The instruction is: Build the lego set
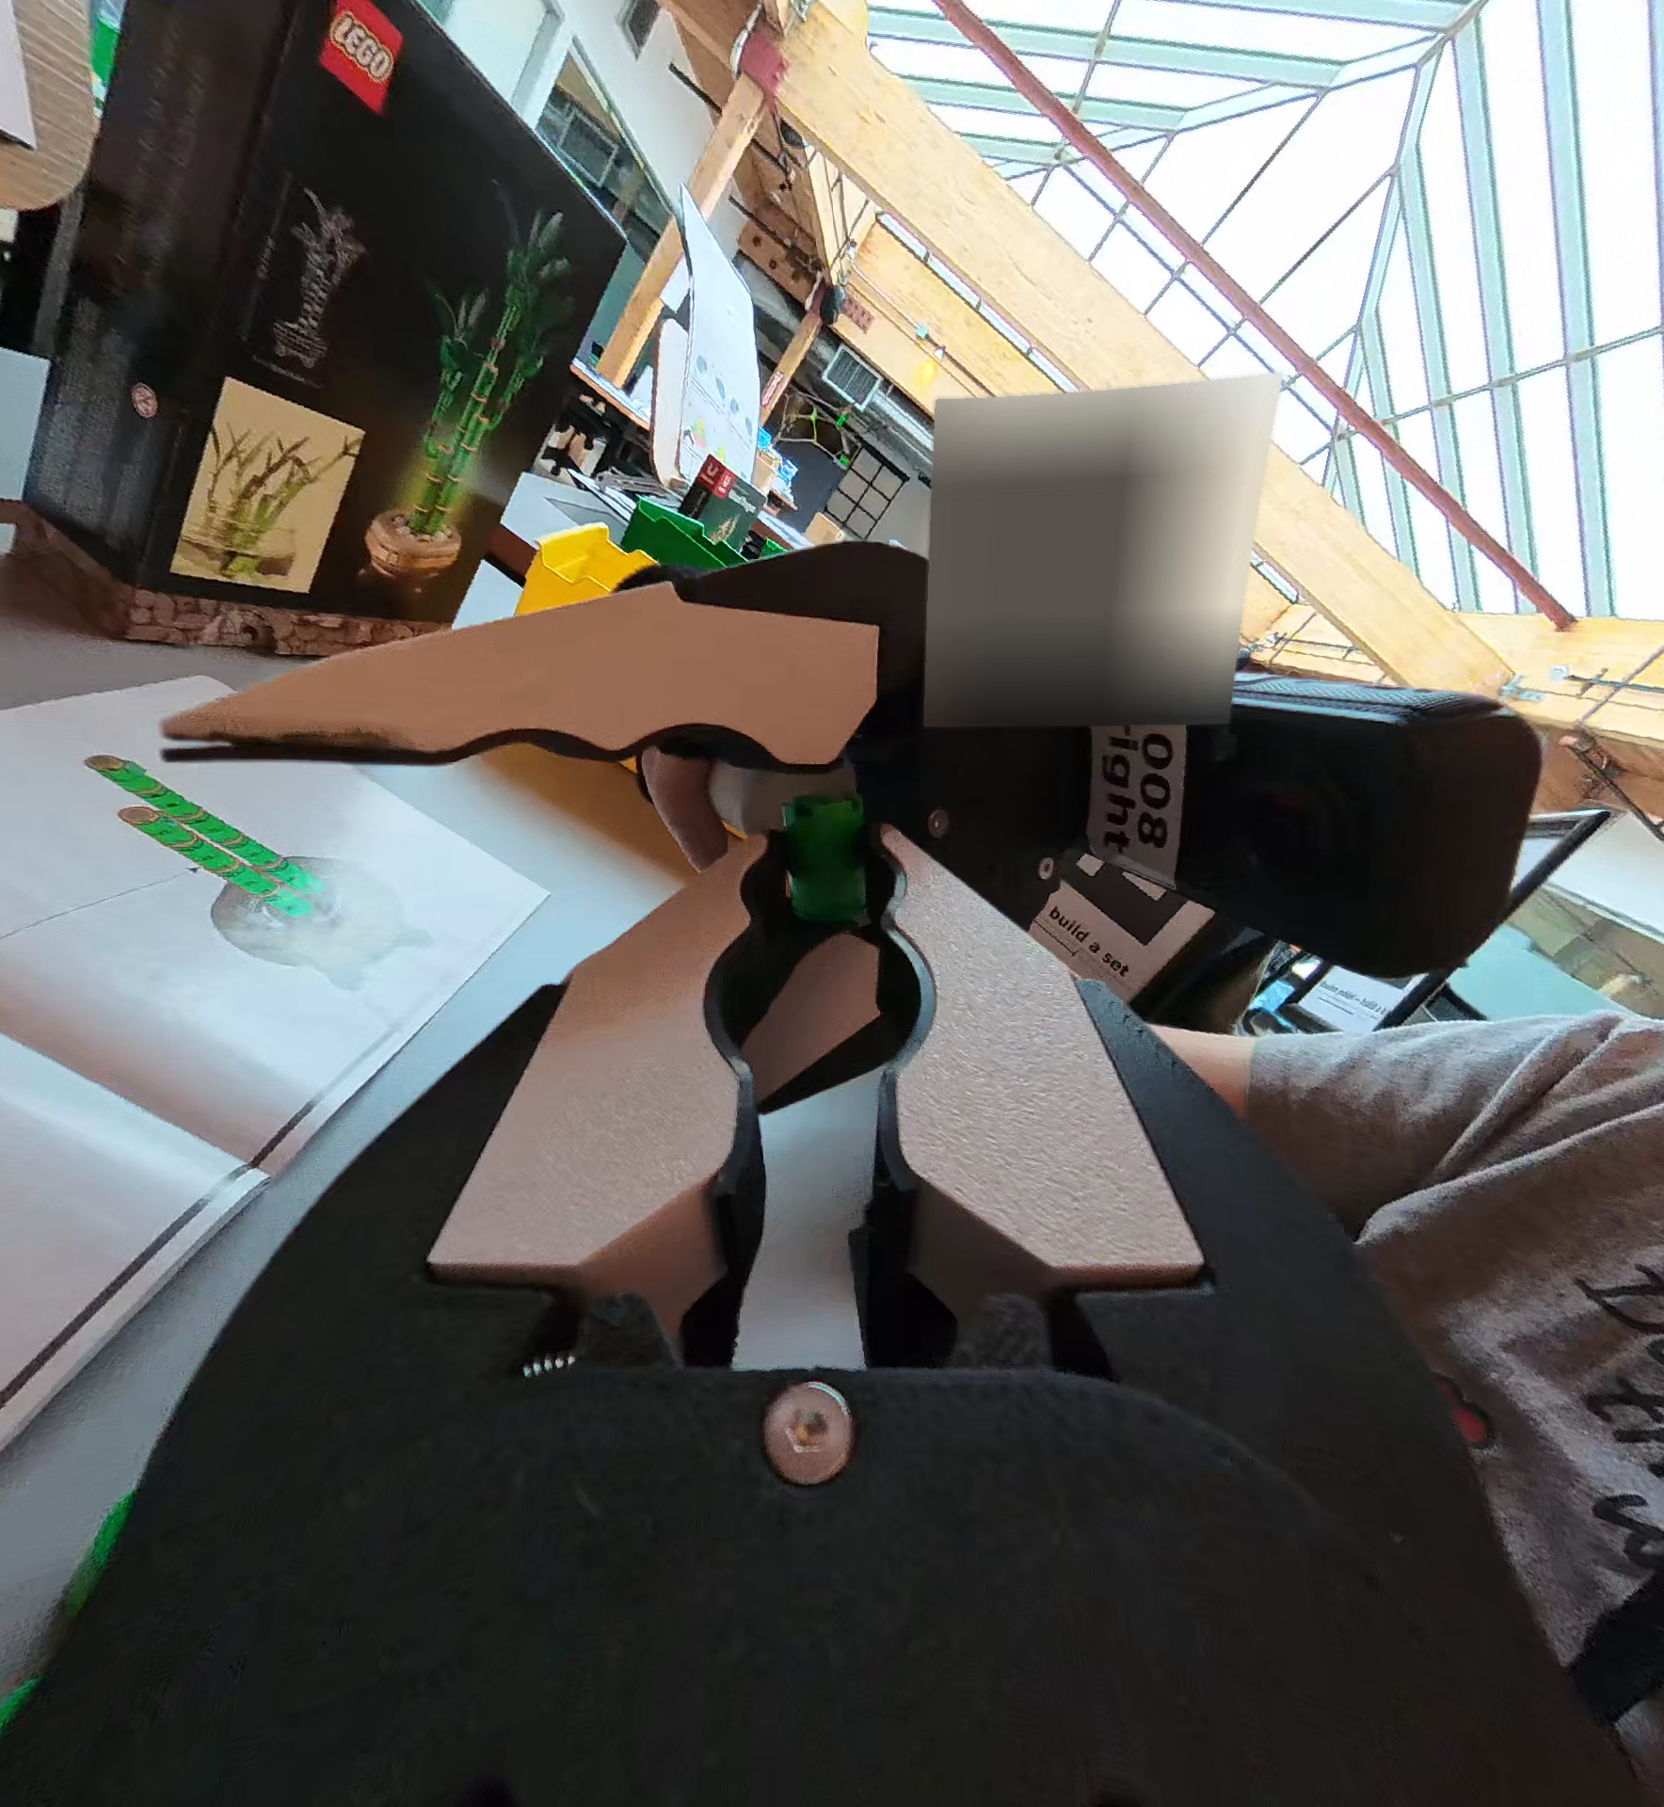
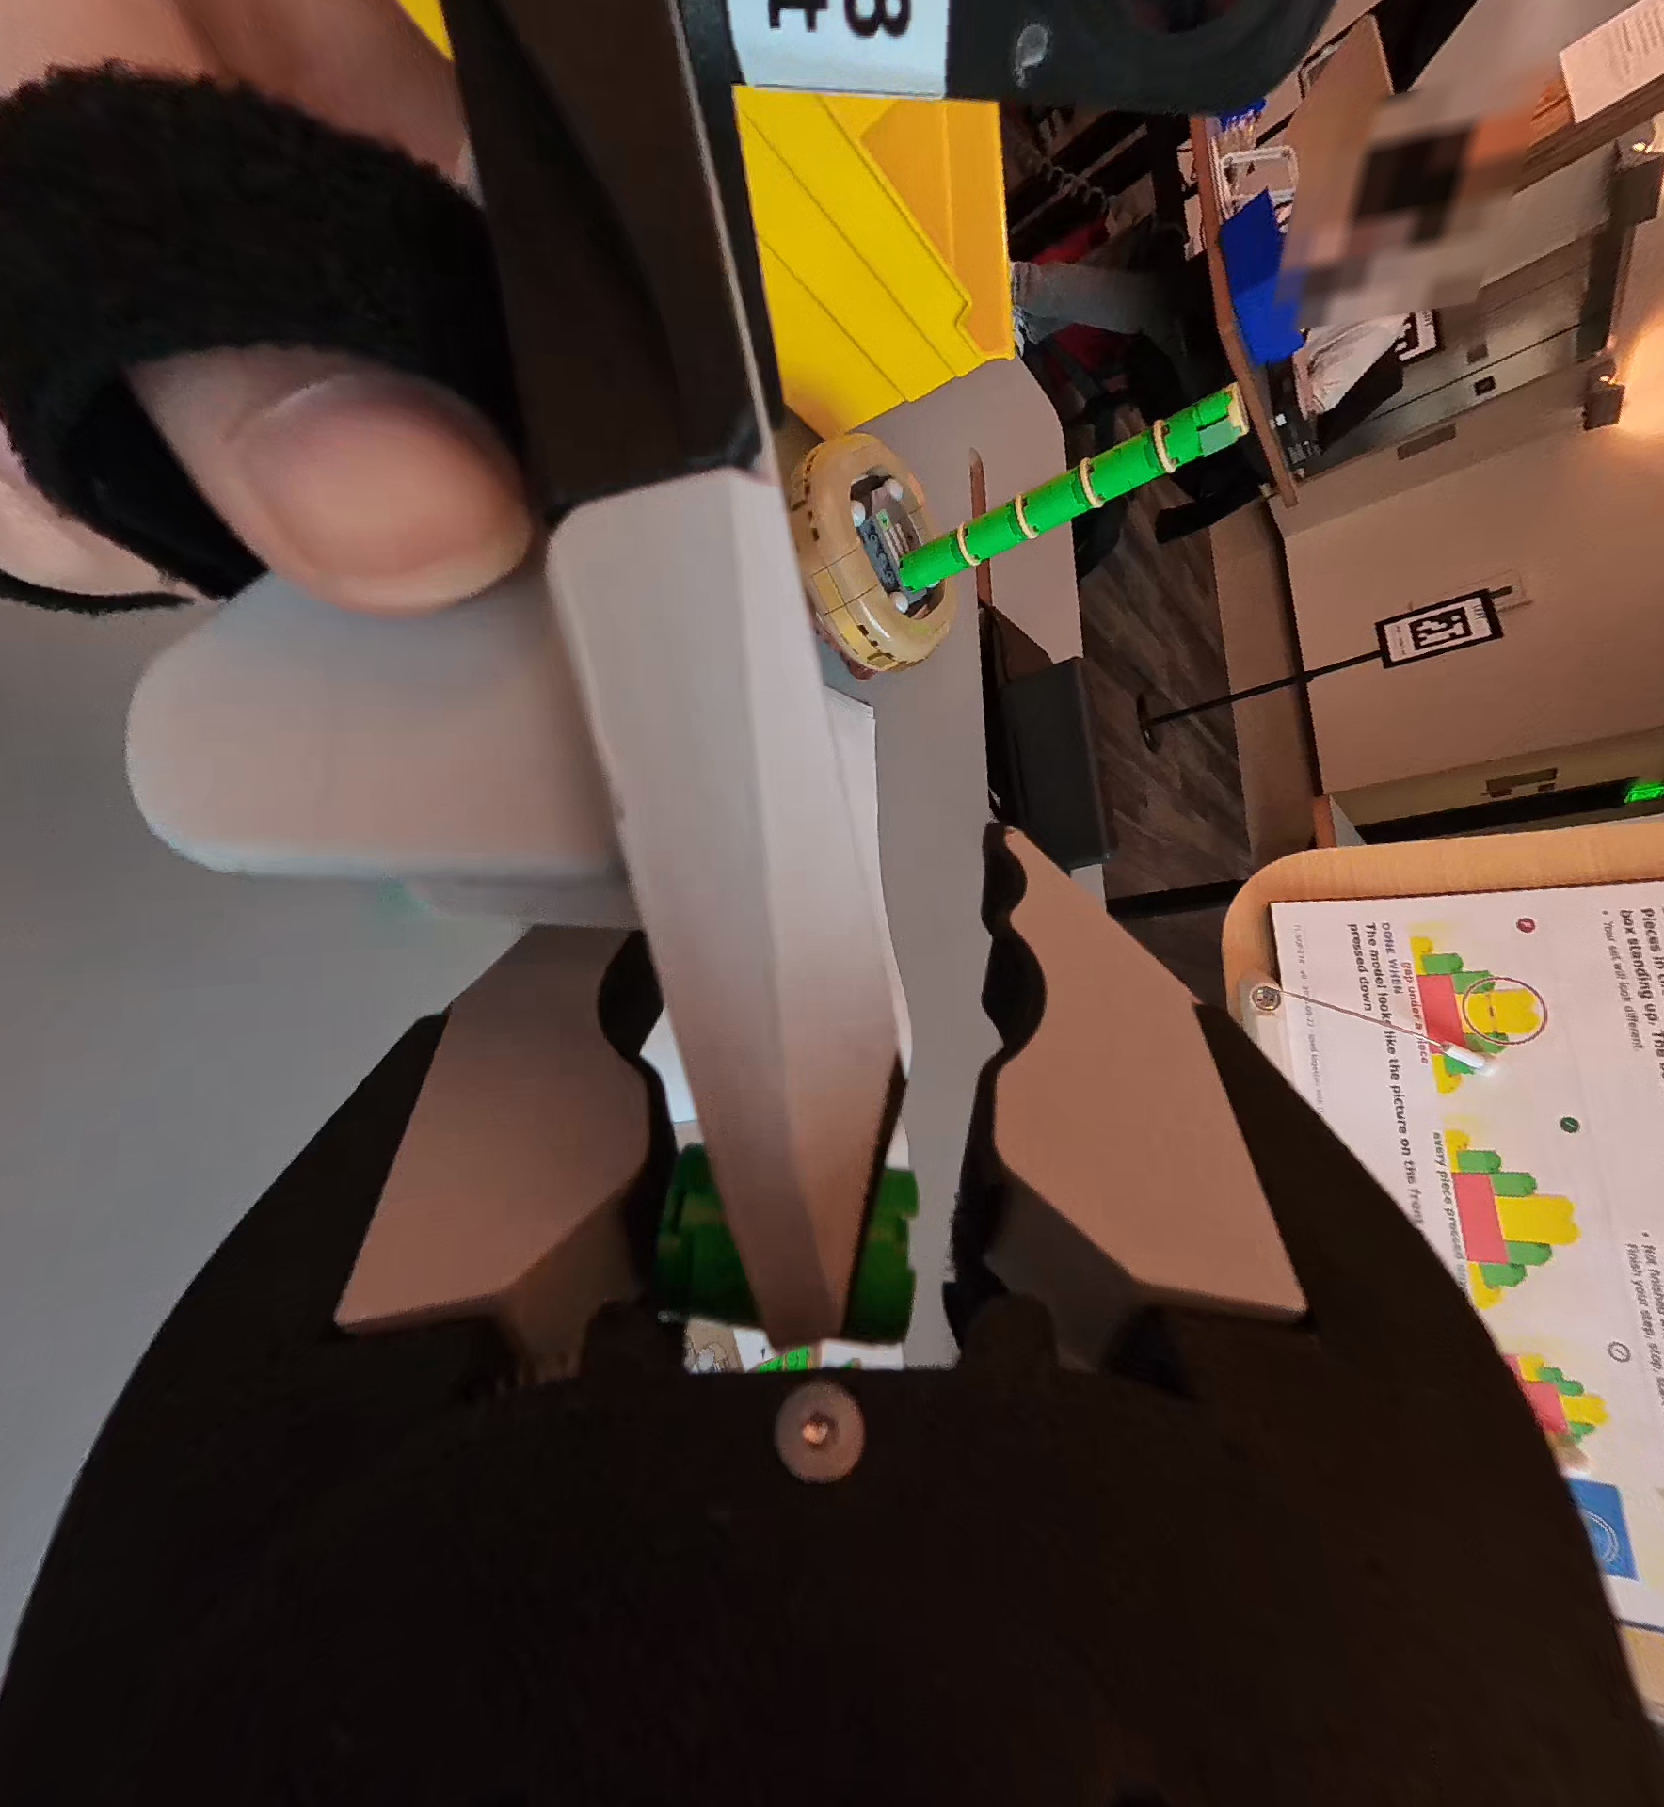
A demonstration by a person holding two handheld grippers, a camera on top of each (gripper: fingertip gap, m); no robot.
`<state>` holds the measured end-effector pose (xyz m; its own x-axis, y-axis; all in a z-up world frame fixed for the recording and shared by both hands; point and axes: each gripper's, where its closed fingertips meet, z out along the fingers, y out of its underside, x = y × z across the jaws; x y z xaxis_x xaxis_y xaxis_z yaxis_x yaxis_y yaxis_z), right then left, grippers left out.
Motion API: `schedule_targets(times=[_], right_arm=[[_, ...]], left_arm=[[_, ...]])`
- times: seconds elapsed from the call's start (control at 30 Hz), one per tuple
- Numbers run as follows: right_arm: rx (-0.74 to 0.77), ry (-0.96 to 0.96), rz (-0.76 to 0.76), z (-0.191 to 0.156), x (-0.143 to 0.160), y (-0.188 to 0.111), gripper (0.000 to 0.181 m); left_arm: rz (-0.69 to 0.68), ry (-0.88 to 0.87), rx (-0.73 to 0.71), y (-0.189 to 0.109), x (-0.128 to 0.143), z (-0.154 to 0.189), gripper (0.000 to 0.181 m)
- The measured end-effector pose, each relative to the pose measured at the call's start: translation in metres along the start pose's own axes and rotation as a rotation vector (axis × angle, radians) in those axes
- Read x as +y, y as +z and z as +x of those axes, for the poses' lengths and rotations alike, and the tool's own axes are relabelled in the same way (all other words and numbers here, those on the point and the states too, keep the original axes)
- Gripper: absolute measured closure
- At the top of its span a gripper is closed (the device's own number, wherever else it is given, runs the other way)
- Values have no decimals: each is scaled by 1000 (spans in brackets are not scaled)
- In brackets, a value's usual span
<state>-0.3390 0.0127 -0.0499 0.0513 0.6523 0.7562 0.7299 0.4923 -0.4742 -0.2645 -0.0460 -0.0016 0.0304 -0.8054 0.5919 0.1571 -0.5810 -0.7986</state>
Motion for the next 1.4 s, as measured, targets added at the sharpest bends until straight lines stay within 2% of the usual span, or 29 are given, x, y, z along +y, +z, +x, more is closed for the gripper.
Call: schedule_targets(times=[0.03,0.1,0.37,0.53,0.67,0.77,1.0,1.4], right_arm=[[-4,3,2,-1,0,1,117],[-26,-4,6,-6,0,2,135],[-65,65,66,-9,-9,3,136],[-35,30,71,-7,-9,2,136],[-10,4,58,-5,-7,4,135],[-15,11,65,-6,-8,3,134],[-23,23,82,-6,-10,-1,134],[-29,0,67,-10,-10,-2,137]], left_arm=[[2,-3,1,0,0,0,167],[2,-20,5,-2,-1,-2,168],[-4,-80,24,-6,-2,-2,166],[-41,-118,74,-8,1,0,159],[-74,-104,84,-7,7,-1,168],[-86,-34,44,-6,8,-2,168],[-79,-8,28,-7,7,-4,168],[-92,-99,90,-9,9,-1,167]])
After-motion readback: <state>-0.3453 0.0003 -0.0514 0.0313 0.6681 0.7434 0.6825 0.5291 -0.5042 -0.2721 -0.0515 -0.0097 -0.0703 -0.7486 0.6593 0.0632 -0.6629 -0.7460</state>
